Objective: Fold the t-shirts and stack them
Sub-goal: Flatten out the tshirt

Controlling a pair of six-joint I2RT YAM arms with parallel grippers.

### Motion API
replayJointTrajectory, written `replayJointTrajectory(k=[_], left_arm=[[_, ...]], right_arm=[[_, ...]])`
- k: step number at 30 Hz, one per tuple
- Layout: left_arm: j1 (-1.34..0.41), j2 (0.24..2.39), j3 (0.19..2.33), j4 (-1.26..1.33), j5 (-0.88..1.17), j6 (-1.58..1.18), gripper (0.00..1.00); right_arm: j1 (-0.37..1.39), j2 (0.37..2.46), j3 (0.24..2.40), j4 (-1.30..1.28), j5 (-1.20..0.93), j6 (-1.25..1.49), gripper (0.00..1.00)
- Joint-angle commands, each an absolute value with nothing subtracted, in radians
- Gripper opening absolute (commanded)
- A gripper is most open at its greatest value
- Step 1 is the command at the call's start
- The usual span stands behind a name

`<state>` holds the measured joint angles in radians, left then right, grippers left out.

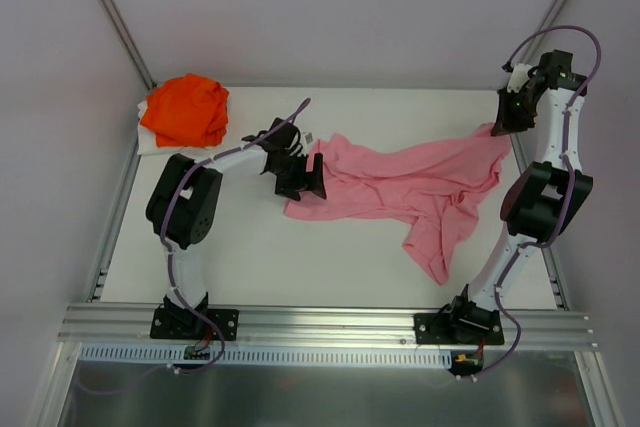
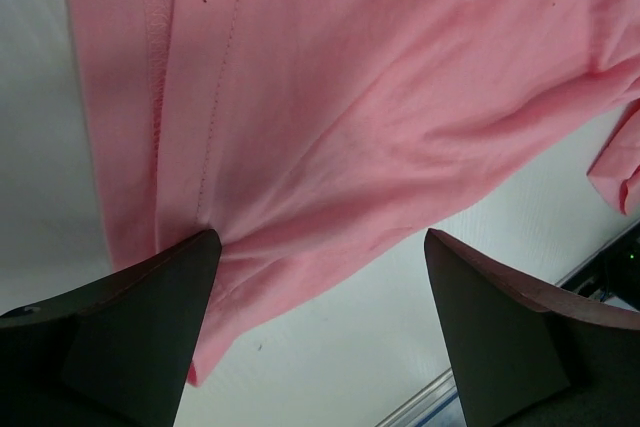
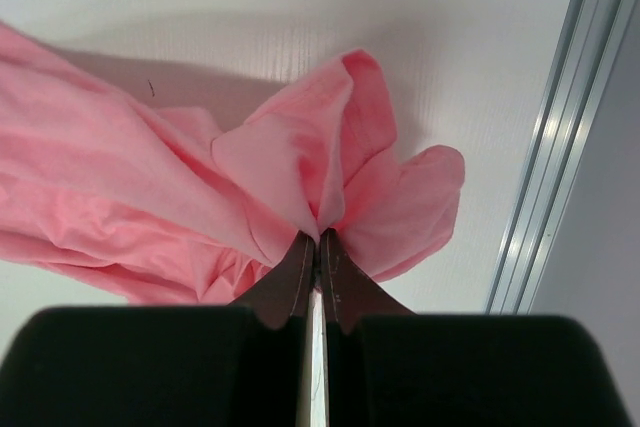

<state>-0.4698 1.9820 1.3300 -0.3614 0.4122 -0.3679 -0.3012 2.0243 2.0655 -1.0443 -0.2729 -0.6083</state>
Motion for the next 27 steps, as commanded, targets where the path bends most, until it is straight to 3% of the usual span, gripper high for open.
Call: replayJointTrajectory(k=[1,8,13,17,20,27], left_arm=[[-0.466,1.944,1.157,-0.477,0.362,-0.377,0.88],[-0.465,1.803,0.954,-0.489,0.39,-0.41,0.88],[-0.465,1.657,0.971,-0.514,0.365,-0.417,0.88],[-0.454,1.64,1.23,-0.522,0.281,-0.4,0.9],[-0.442,1.747,1.477,-0.512,0.252,-0.371,0.91],[-0.425,2.26,2.151,-0.638,0.351,-0.34,0.91]], right_arm=[[-0.296,1.953,2.086,-1.045,-0.295,-0.591,0.0],[-0.296,1.95,2.086,-1.049,-0.307,-0.589,0.0],[-0.296,1.951,2.08,-1.049,-0.311,-0.592,0.0],[-0.298,1.948,2.072,-1.049,-0.318,-0.592,0.0],[-0.298,1.95,2.071,-1.051,-0.327,-0.591,0.0],[-0.298,1.947,2.065,-1.051,-0.342,-0.588,0.0]])
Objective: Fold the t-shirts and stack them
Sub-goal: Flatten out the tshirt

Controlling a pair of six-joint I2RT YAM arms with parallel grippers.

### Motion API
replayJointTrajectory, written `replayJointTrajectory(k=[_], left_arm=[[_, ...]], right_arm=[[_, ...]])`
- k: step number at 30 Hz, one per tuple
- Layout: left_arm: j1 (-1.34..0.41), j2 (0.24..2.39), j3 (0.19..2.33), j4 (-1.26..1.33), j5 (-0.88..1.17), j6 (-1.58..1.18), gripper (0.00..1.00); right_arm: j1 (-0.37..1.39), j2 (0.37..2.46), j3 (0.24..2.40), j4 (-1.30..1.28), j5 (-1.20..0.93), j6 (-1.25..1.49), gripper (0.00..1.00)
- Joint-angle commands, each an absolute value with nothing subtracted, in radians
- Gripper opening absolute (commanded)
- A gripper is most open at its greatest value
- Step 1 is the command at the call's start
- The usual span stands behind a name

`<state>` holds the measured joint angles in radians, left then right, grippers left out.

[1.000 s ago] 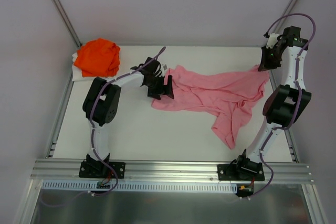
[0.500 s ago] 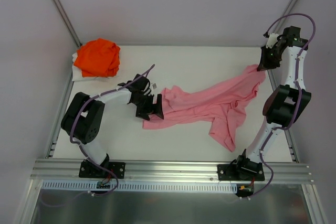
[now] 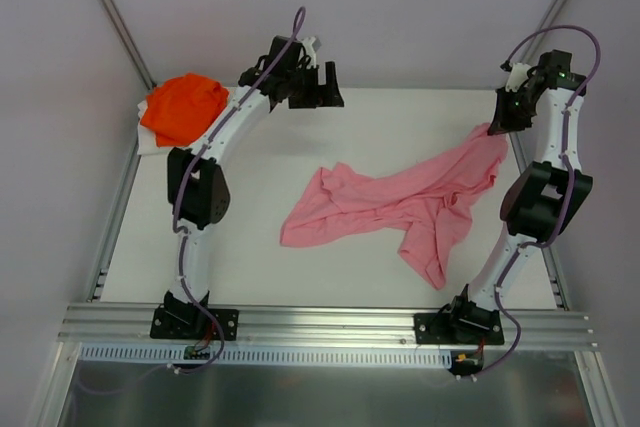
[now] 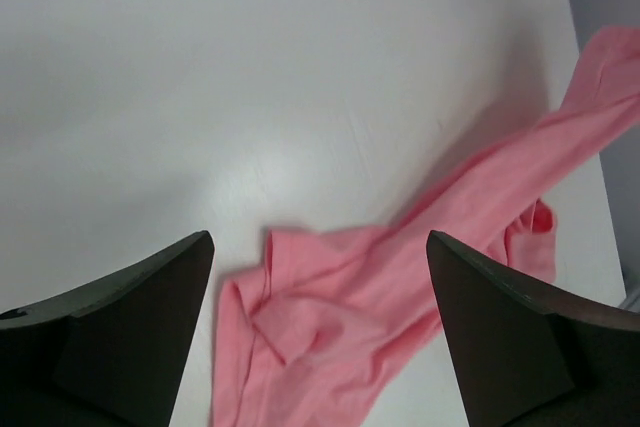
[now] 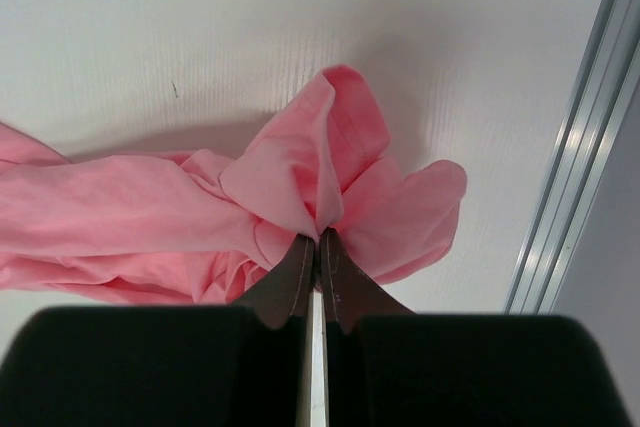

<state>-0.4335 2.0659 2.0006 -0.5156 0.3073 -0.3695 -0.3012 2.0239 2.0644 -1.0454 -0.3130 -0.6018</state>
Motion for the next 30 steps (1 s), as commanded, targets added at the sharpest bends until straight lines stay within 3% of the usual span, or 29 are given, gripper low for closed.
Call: replayJointTrajectory(k=[1,5,9,14,30], left_arm=[[-0.425,2.313,2.262,-0.656,0.415,-0.347,0.89],[-0.425,2.413,2.242,-0.661,0.55,-0.393,0.84],[-0.428,2.356,2.033,-0.62,0.606,-0.382,0.82],[-0.414,2.309,1.942,-0.638,0.661,-0.327,0.82],[-0.437,2.232,1.822,-0.453,0.637,-0.281,0.82]], right_arm=[[-0.298,1.947,2.065,-1.052,-0.347,-0.586,0.0],[-0.298,1.942,2.062,-1.052,-0.353,-0.583,0.0],[-0.298,1.927,2.043,-1.045,-0.348,-0.58,0.0],[-0.298,1.919,2.022,-1.032,-0.339,-0.578,0.0],[-0.298,1.896,2.0,-1.034,-0.327,-0.58,0.0]])
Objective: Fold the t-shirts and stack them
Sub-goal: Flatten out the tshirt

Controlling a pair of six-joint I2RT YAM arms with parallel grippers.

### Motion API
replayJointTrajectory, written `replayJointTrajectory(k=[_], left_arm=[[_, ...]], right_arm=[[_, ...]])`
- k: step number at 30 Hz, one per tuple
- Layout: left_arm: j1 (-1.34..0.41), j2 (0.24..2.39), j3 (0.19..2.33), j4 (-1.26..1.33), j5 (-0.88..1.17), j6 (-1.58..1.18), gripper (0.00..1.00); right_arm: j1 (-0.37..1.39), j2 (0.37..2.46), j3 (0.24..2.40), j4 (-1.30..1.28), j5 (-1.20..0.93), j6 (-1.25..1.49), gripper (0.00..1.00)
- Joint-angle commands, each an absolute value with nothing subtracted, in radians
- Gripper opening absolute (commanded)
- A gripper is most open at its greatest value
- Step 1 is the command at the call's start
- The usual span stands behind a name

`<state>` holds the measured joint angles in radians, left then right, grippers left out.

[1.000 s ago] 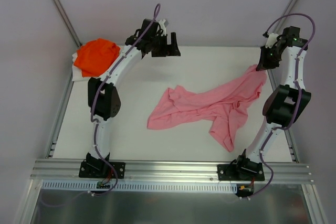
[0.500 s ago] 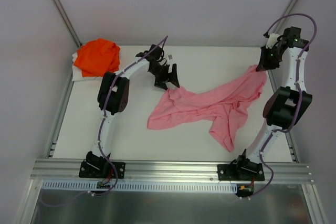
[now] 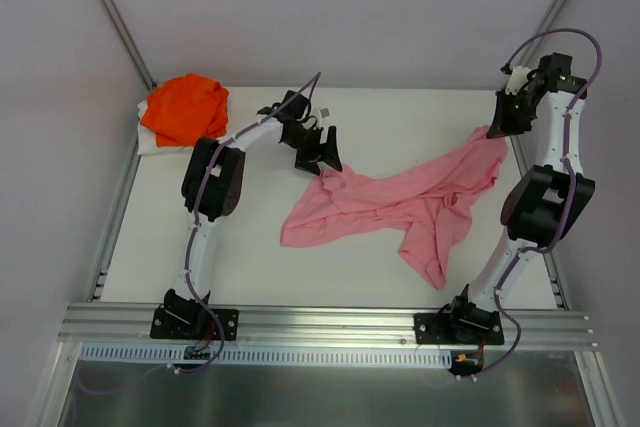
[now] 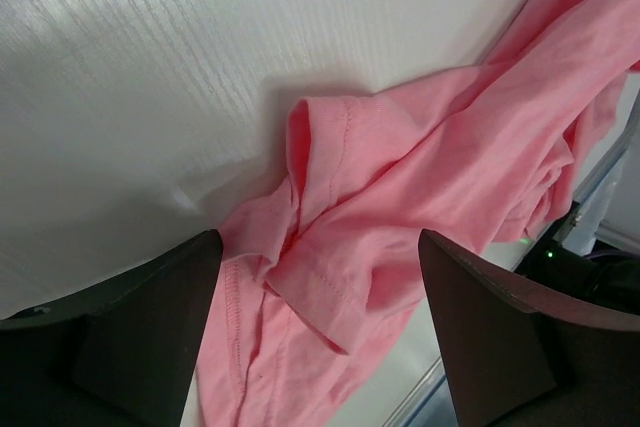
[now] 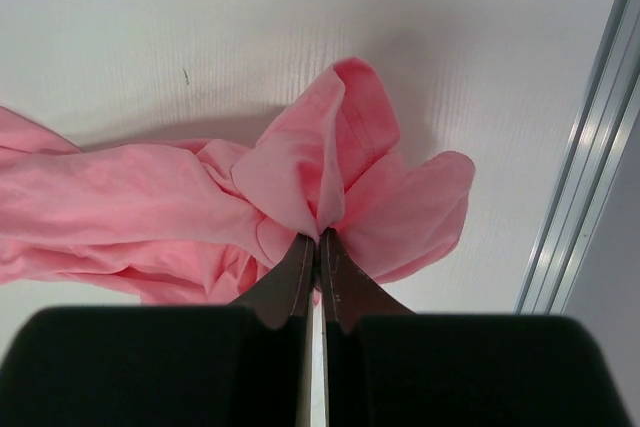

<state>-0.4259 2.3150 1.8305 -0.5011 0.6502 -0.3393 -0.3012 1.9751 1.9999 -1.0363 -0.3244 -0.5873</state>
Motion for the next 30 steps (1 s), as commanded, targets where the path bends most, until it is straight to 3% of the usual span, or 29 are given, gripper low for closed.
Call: replayJointTrajectory(k=[1,11,30], left_arm=[[-0.44,2.227,1.822,-0.454,0.597,-0.27,0.82],[-0.457,2.099,1.783,-0.382,0.465,-0.184,0.81],[-0.494,2.22,1.847,-0.357,0.609,-0.278,0.79]], right_arm=[[-0.298,1.894,2.0,-1.032,-0.325,-0.581,0.0],[-0.302,1.894,1.996,-1.031,-0.331,-0.58,0.0],[-0.302,1.888,1.993,-1.029,-0.331,-0.58,0.0]])
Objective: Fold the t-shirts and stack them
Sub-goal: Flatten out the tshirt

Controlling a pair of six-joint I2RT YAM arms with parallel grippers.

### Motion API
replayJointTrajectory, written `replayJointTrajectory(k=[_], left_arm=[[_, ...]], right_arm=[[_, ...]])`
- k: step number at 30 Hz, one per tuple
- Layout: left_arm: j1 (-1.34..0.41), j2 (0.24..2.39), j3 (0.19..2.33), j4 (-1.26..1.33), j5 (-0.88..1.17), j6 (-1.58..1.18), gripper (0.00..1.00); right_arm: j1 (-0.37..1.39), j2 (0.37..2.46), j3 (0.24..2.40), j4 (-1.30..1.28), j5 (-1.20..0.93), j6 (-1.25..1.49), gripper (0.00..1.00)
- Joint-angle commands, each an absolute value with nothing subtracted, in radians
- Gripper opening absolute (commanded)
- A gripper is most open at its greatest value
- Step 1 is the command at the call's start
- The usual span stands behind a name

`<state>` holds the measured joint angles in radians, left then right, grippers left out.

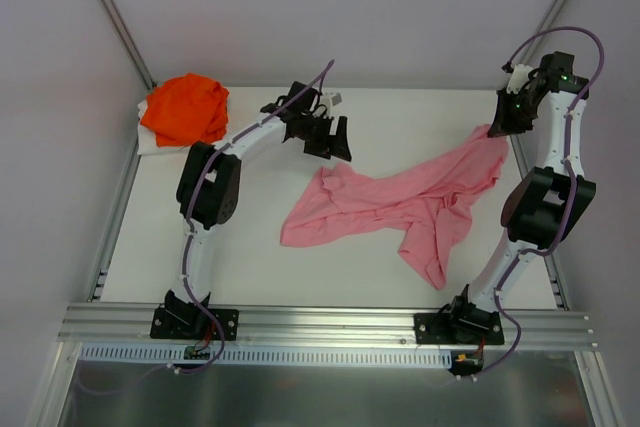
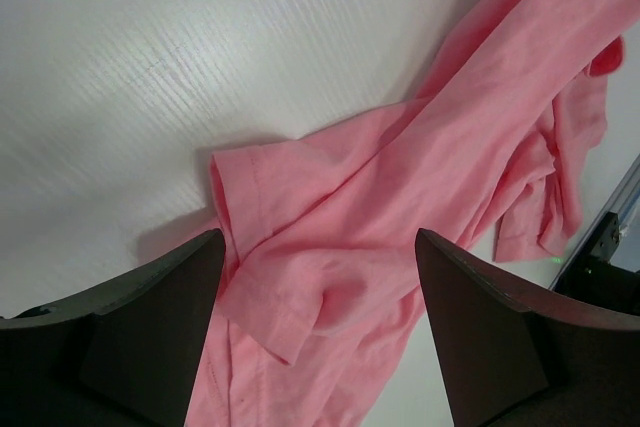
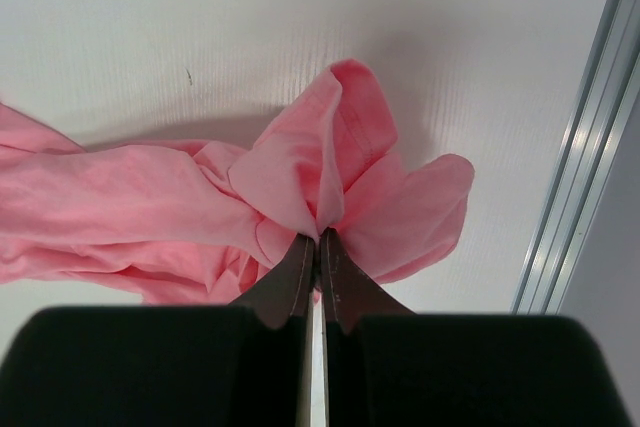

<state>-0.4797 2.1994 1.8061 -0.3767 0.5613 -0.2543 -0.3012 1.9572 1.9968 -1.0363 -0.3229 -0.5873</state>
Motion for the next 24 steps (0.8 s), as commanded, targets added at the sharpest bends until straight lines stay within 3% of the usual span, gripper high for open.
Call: replayJointTrajectory(k=[1,24], left_arm=[[-0.498,2.23,1.851,-0.359,0.612,-0.281,0.79],[-0.529,2.261,1.79,-0.319,0.578,-0.276,0.77]], right_arm=[[-0.302,1.888,1.993,-1.031,-0.331,-0.58,0.0],[-0.313,1.888,1.994,-1.037,-0.334,-0.584,0.0]])
